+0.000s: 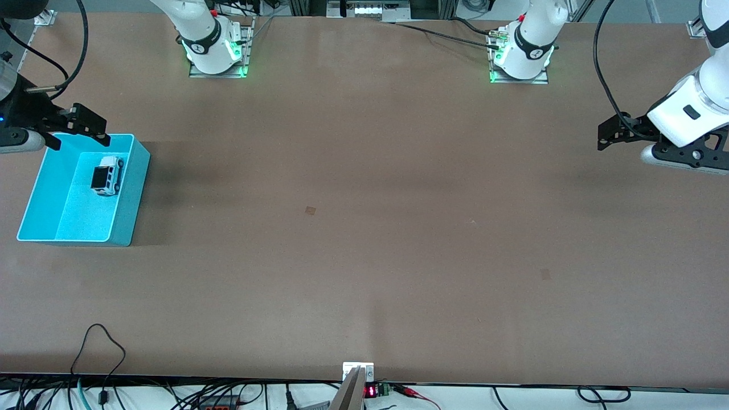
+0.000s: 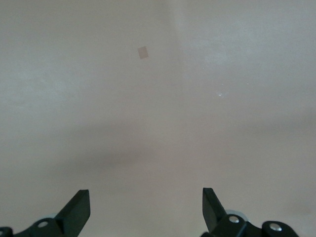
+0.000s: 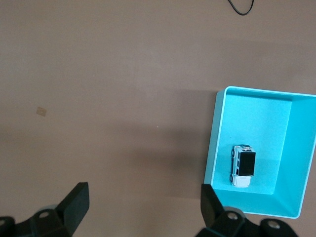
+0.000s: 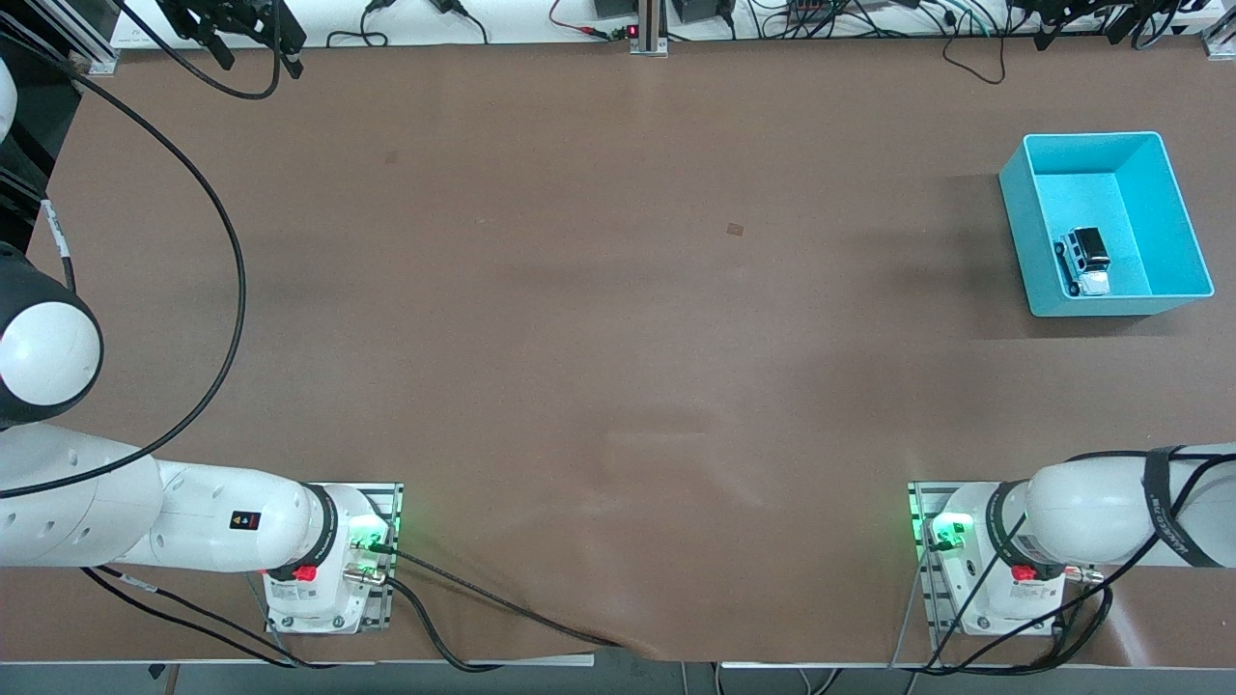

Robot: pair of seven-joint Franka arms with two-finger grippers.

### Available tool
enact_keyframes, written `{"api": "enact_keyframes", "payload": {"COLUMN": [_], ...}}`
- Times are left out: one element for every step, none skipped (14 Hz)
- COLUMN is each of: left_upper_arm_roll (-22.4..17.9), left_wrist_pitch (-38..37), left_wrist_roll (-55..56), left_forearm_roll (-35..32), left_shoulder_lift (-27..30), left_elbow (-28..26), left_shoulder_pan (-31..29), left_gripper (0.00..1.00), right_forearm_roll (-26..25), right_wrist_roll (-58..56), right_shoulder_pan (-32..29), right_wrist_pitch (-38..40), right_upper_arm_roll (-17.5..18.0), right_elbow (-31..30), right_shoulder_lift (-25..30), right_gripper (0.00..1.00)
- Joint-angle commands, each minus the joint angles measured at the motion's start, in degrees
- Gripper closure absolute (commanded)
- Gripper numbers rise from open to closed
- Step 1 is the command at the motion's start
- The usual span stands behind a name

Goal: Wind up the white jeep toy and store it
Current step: 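Raise the right gripper up out of the bin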

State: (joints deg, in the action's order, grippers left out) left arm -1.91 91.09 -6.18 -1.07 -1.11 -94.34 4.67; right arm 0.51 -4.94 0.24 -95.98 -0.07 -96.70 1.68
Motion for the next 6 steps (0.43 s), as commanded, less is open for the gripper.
{"api": "enact_keyframes", "payload": {"left_upper_arm_roll": [0.1,0.1,0.1,0.1,0.1,0.1], "left_wrist_pitch": [-1.1,-1.1,-1.1,-1.1,-1.1,-1.1], "left_wrist_roll": [0.1,0.0,0.1,0.1,0.1,0.1], "left_forearm_roll": [-0.7,-0.8,-0.8,-0.8,-0.7,-0.8], "left_shoulder_lift": [0.3,0.3,0.3,0.3,0.3,0.3], "left_elbow": [0.8,0.8,0.8,0.8,0.8,0.8], "left_shoulder_pan": [0.0,0.0,0.0,0.0,0.0,0.0], "left_gripper": [0.00,0.00,0.00,0.00,0.00,0.00], "right_forearm_roll": [1.0,1.1,1.1,1.5,1.8,1.8], "right_wrist_roll": [0.1,-0.1,0.0,-0.2,-0.2,-0.2], "right_shoulder_pan": [-0.7,-0.7,-0.7,-0.7,-0.7,-0.7], "right_wrist_pitch": [0.6,0.5,0.6,0.9,1.0,1.4], "right_upper_arm_roll": [0.3,0.3,0.3,0.4,0.4,0.4], "right_elbow": [-0.1,0.1,0.6,1.4,1.6,2.0], "right_shoulder_lift": [0.5,0.4,0.4,0.3,0.4,0.4], "right_gripper": [0.00,0.00,0.00,0.00,0.00,0.00]}}
